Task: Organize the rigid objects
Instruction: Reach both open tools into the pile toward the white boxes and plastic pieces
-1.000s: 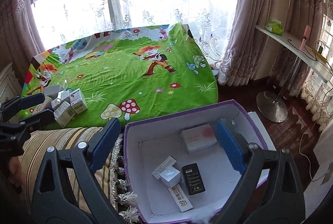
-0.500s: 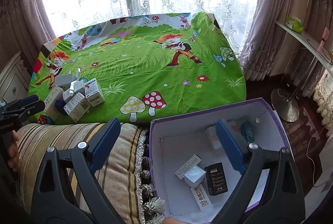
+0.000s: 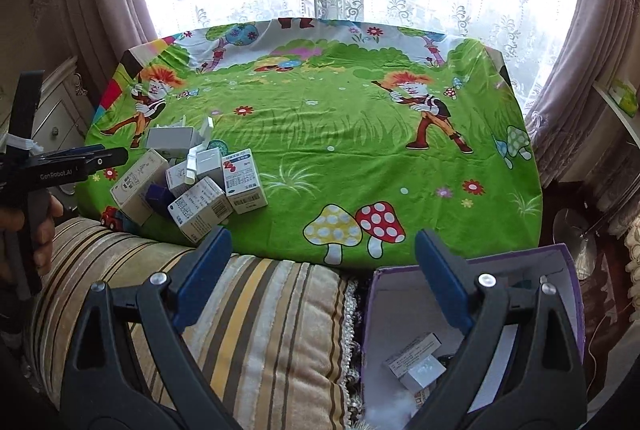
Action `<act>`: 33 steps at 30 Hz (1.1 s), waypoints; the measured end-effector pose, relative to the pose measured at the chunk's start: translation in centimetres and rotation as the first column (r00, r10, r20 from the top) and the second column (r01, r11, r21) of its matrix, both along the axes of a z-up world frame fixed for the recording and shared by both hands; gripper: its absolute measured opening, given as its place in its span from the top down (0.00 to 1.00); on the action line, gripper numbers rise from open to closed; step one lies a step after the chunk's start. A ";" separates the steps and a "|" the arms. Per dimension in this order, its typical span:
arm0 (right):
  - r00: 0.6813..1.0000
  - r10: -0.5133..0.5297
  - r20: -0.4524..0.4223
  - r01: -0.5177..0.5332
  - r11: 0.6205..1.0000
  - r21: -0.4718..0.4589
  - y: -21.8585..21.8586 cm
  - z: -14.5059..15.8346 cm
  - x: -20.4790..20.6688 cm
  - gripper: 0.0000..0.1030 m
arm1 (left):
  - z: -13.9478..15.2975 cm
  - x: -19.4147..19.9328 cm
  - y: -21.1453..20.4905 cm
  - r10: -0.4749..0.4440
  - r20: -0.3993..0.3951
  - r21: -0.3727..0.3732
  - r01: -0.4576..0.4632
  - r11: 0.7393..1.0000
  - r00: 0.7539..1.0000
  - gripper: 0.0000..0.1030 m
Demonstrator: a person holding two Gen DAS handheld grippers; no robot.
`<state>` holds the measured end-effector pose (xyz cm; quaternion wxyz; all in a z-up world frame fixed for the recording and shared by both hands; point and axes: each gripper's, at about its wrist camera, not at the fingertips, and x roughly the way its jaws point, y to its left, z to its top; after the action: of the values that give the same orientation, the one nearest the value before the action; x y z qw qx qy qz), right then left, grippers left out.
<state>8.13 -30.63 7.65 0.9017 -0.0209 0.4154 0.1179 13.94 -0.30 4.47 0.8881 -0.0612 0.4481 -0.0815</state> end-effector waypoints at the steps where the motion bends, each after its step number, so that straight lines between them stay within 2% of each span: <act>1: 1.000 0.018 -0.007 -0.018 1.000 0.004 0.6 -0.1 0.4 0.09 | -0.1 0.3 0.1 0.007 -0.005 0.002 -0.007 1.000 1.000 0.19; 7: 0.991 0.123 -0.045 -0.123 0.992 0.005 4.7 -1.1 3.1 0.11 | -0.8 0.8 1.2 0.044 -0.016 -0.007 -0.045 0.999 0.999 0.19; 11: 0.978 0.198 -0.072 -0.198 0.980 0.003 7.6 -2.0 4.8 0.20 | -1.3 0.7 2.1 0.076 -0.022 -0.034 -0.077 0.996 0.997 0.19; 19: 0.950 0.295 -0.098 -0.298 0.954 -0.017 13.2 -3.9 7.7 0.32 | -1.8 0.7 3.6 0.108 -0.016 -0.058 -0.109 0.992 0.994 0.19; 26: 0.932 0.325 -0.157 -0.336 0.941 -0.043 16.8 -6.6 10.2 0.50 | -2.3 0.8 5.3 0.139 -0.019 -0.087 -0.140 0.986 0.990 0.19; 33: 0.931 0.322 -0.173 -0.337 0.939 -0.064 17.7 -7.9 10.9 0.61 | -2.1 2.0 6.4 0.156 -0.051 -0.127 -0.162 0.979 0.986 0.18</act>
<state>19.01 -12.95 -0.20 0.8309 -0.1224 0.4819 0.2497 15.93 6.08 2.39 0.8766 -0.1563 0.4536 -0.0381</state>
